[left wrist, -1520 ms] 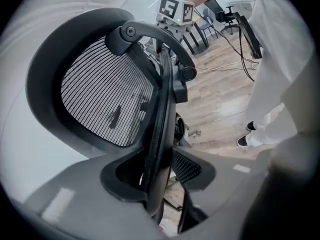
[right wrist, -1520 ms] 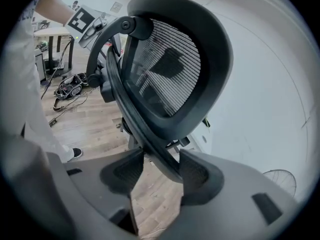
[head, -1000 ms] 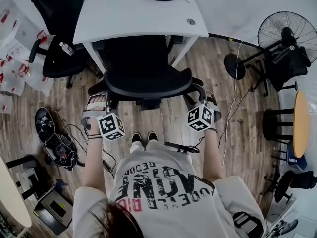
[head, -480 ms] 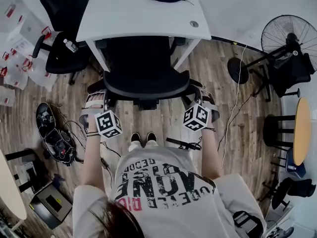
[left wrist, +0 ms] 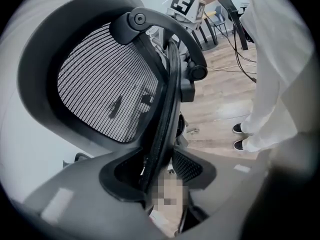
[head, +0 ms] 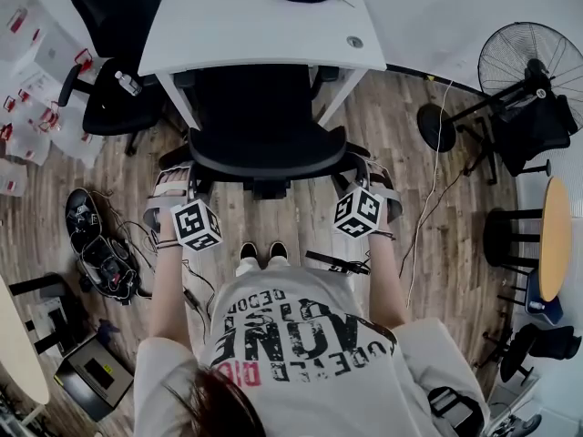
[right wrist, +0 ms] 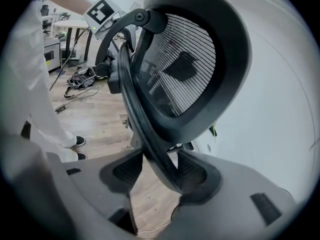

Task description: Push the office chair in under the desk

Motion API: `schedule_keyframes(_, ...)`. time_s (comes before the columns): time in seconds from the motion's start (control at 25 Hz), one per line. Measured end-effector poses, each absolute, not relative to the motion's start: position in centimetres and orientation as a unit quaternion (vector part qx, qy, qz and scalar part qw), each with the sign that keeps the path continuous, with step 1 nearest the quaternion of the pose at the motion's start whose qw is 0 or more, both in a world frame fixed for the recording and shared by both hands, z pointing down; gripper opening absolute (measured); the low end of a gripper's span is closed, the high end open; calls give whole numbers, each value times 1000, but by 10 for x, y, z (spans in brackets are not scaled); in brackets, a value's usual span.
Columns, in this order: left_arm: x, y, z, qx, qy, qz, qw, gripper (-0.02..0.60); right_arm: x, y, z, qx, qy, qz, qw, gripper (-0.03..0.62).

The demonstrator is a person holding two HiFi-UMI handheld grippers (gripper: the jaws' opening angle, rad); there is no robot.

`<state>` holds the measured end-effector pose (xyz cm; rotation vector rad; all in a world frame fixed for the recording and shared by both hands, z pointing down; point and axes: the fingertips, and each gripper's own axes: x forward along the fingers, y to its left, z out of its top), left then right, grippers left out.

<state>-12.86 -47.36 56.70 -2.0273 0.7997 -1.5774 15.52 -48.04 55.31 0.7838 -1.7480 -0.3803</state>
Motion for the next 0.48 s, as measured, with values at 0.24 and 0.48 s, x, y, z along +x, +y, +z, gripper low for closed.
schedule_keyframes(0.24, -127, -473, 566, -740, 297, -563, 220, 195, 156, -479, 553, 334, -742, -155, 559, 209)
schedule_keyframes(0.48, -128, -473, 564, -742, 301, -561, 208, 197, 155, -477, 550, 337, -744, -148, 558, 209)
